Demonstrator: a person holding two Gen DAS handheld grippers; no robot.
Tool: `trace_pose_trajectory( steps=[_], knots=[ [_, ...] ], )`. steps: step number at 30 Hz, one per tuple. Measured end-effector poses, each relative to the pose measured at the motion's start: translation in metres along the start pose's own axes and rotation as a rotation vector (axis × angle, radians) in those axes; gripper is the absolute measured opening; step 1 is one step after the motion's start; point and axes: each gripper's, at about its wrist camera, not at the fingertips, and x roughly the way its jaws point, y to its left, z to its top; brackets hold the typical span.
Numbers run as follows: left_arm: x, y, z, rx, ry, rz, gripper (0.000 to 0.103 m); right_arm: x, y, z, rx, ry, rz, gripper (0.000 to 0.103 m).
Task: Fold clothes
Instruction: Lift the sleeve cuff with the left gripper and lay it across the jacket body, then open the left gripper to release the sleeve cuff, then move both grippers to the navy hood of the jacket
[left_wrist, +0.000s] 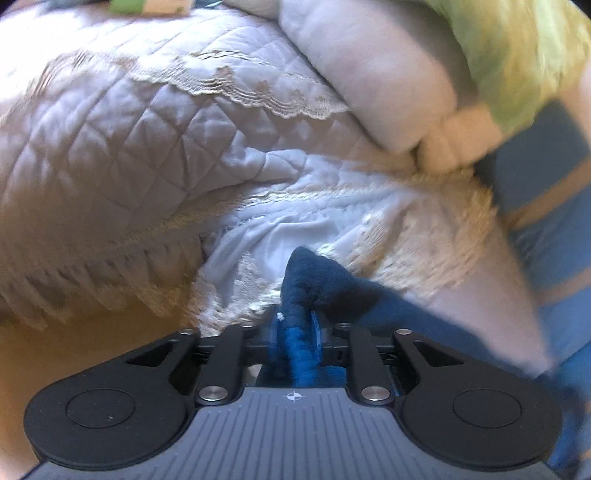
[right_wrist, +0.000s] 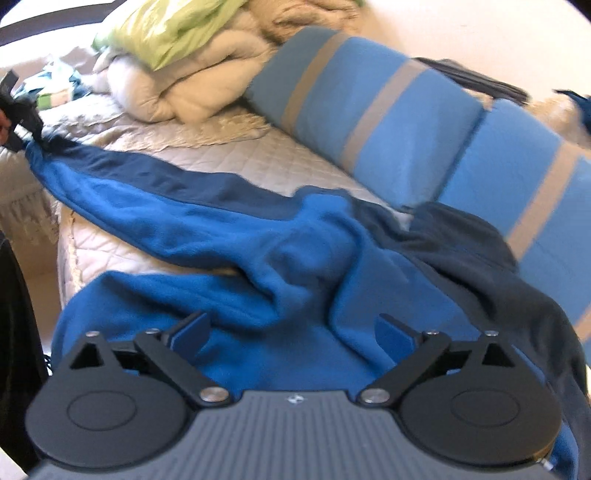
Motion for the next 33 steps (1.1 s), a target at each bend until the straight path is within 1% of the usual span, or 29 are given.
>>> trace_pose_trajectory(
  steps=[1, 2, 6, 8, 9, 10, 13, 16, 19, 22, 27, 30, 31, 33],
  knots=[
    [-0.003, -0.002, 0.000, 0.009, -0.007, 0.010, 0.033, -0.005, -0.007, -0.006, 0.037, -0.009, -0.003, 0.101],
    [-0.005, -0.004, 0.000, 0.017, -0.013, 0.021, 0.038, -0.010, -0.013, -0.012, 0.074, -0.017, -0.005, 0.101],
    [-0.016, -0.012, -0.001, 0.051, -0.040, 0.062, 0.046, -0.020, -0.044, -0.034, 0.264, -0.028, -0.013, 0.102],
    [-0.021, -0.016, -0.001, 0.068, -0.053, 0.083, 0.053, -0.024, -0.055, -0.040, 0.316, -0.029, -0.051, 0.103],
    [-0.023, -0.018, -0.001, 0.077, -0.059, 0.093, 0.055, -0.025, -0.059, -0.043, 0.332, -0.033, -0.067, 0.103],
    [-0.029, -0.024, -0.002, 0.087, -0.071, 0.082, 0.057, -0.026, -0.063, -0.045, 0.350, -0.035, -0.081, 0.103],
    [-0.053, -0.065, -0.008, 0.146, -0.114, -0.032, 0.066, -0.025, -0.076, -0.053, 0.411, -0.024, -0.116, 0.103],
    [-0.070, -0.122, -0.020, 0.256, -0.152, -0.152, 0.075, -0.027, -0.086, -0.058, 0.461, -0.022, -0.168, 0.103],
    [-0.083, -0.188, -0.037, 0.390, -0.198, -0.264, 0.080, -0.032, -0.096, -0.063, 0.516, -0.035, -0.204, 0.103],
    [-0.089, -0.249, -0.057, 0.508, -0.237, -0.344, 0.080, -0.033, -0.107, -0.066, 0.567, -0.033, -0.221, 0.103],
    [-0.083, -0.338, -0.084, 0.607, -0.243, -0.446, 0.081, -0.032, -0.117, -0.066, 0.616, -0.031, -0.268, 0.103],
    [-0.079, -0.388, -0.095, 0.646, -0.220, -0.488, 0.081, -0.031, -0.122, -0.062, 0.622, -0.048, -0.287, 0.103],
    [-0.080, -0.402, -0.097, 0.658, -0.217, -0.499, 0.081, -0.032, -0.127, -0.060, 0.620, -0.053, -0.292, 0.103],
    [-0.084, -0.427, -0.100, 0.687, -0.217, -0.526, 0.081, -0.035, -0.149, -0.055, 0.623, -0.055, -0.290, 0.103]
  ],
)
